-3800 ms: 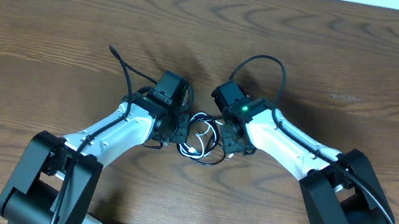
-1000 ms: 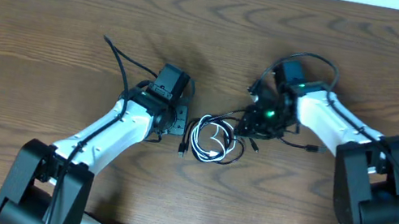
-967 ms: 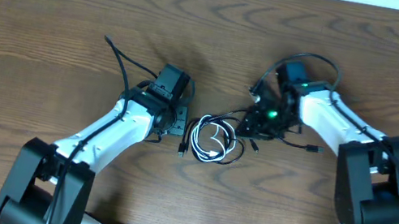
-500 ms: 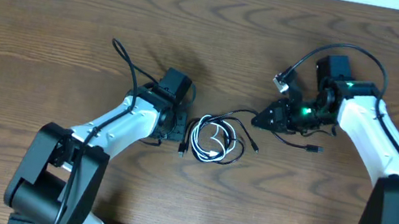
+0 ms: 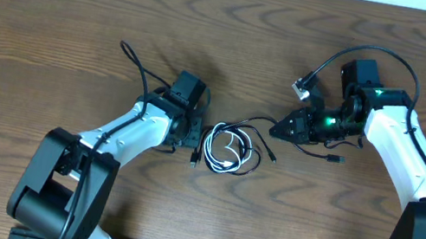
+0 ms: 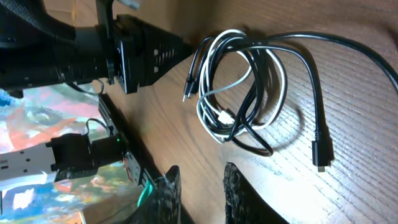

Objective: Untangle cables

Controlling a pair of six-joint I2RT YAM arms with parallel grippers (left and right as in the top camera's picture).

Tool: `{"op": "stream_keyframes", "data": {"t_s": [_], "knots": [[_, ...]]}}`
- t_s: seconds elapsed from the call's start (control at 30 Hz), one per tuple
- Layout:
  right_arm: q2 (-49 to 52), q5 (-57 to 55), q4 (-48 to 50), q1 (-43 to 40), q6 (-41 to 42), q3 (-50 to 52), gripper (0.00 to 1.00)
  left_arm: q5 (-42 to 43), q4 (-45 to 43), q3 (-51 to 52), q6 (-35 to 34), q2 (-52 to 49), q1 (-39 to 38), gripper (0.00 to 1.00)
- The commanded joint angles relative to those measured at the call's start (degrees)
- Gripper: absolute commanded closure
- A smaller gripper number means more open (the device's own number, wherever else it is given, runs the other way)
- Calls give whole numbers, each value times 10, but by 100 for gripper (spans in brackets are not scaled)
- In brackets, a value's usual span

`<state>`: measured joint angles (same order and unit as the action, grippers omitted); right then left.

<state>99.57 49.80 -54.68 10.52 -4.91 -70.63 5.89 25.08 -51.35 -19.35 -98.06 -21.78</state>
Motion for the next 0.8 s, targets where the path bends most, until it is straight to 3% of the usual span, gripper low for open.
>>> {"op": "stream_keyframes", "data": {"t_s": [0.0,0.77], "knots": [[-10,16,-2,1,-11,2,80,5,-10,6,-2,-20,1,67],[-10,16,-2,1,-12,2,79,5,-36,14,-2,-25,1,66]]}}
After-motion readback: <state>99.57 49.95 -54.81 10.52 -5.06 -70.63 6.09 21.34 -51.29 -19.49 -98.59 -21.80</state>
